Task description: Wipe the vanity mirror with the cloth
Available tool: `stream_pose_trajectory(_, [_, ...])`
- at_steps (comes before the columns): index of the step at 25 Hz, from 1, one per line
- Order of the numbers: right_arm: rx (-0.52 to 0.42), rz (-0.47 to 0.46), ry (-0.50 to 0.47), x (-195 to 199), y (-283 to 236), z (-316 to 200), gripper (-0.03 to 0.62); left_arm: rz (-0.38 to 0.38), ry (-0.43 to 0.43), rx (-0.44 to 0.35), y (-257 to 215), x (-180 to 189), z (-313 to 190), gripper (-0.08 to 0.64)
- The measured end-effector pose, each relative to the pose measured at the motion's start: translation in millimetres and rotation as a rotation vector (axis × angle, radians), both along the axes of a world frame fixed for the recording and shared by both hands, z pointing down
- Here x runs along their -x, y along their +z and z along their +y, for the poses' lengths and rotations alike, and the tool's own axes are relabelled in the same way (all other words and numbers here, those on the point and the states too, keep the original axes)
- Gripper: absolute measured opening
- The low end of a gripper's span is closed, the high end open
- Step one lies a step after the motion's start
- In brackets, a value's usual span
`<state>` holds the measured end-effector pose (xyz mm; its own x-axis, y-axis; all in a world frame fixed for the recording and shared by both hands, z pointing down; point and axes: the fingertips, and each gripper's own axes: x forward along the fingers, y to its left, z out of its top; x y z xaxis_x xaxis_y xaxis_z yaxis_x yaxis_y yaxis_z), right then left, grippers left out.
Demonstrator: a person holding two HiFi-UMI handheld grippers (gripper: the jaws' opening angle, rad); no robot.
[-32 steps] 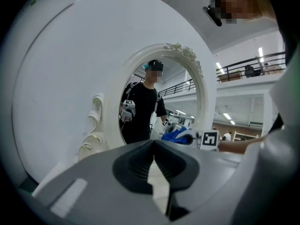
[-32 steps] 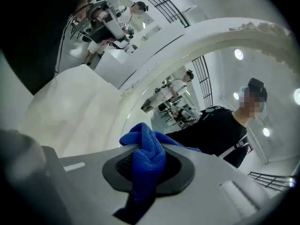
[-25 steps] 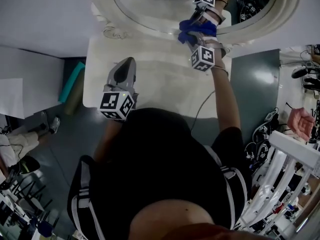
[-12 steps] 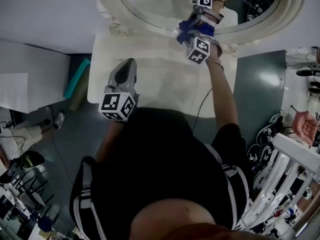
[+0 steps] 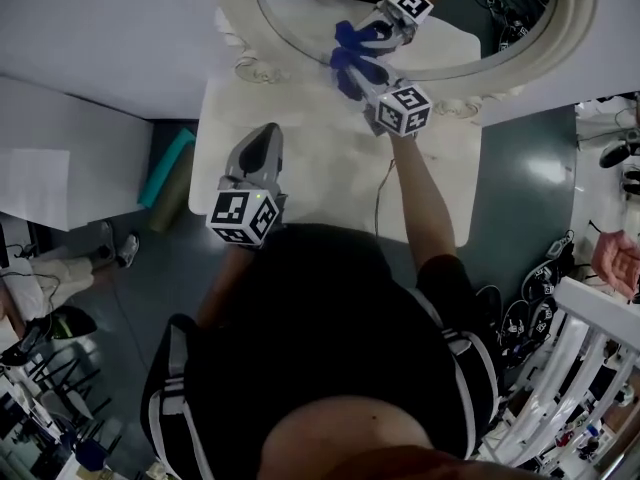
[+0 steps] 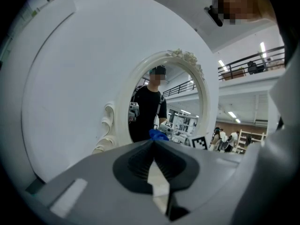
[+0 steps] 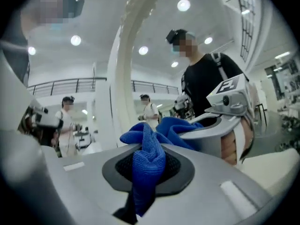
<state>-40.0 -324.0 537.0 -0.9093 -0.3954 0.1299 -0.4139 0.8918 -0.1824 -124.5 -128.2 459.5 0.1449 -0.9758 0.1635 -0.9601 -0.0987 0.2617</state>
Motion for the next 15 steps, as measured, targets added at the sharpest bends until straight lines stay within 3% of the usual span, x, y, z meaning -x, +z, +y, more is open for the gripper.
stream_pose_trajectory(4, [0.043,-0.268,0.142,-19,-52,5,0.048,0.004,0.016,-0.018,-7,4,-6,0.008])
stream_pose_trajectory(6, [0.051,-0.359,0.195,-30,-74,14,0.048,0.008,0.032,-0.032,-12,3,-8,0.008])
stream_pose_trajectory(15, [-0.065,-0.436,0.38,-84,-134,57,0.048,0.006,0.167,-0.083,-27,-27,-28,0.009])
